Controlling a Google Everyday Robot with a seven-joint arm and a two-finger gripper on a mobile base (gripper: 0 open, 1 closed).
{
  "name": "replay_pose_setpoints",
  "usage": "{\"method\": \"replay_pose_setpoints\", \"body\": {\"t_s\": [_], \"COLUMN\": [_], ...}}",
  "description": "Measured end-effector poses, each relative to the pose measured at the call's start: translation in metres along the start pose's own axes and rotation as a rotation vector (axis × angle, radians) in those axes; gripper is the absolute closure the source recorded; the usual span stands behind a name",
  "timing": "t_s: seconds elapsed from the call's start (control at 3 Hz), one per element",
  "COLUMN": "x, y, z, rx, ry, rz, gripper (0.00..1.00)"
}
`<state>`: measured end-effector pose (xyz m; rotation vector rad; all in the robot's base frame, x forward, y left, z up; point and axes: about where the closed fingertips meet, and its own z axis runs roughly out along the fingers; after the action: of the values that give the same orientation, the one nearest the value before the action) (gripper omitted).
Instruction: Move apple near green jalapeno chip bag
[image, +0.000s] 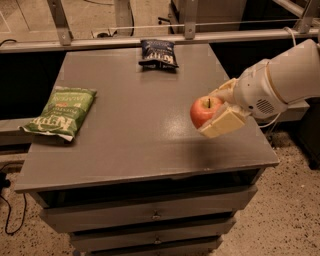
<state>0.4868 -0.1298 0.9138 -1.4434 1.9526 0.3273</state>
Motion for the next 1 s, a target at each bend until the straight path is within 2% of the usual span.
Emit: {"method": "replay_pose_setpoints", "body": {"t_s": [0.33, 0.67, 1.0], "x": [-0.022, -0.057, -0.083], "y": [-0.005, -0.003, 0.000], "z": [0.010, 0.035, 0.082], "rx": [-0.004, -0.047, -0.100], "ry": [-0.046, -0.121, -0.171], "rz": [-0.043, -0.100, -0.143], "gripper": [1.00, 1.00, 1.00]}}
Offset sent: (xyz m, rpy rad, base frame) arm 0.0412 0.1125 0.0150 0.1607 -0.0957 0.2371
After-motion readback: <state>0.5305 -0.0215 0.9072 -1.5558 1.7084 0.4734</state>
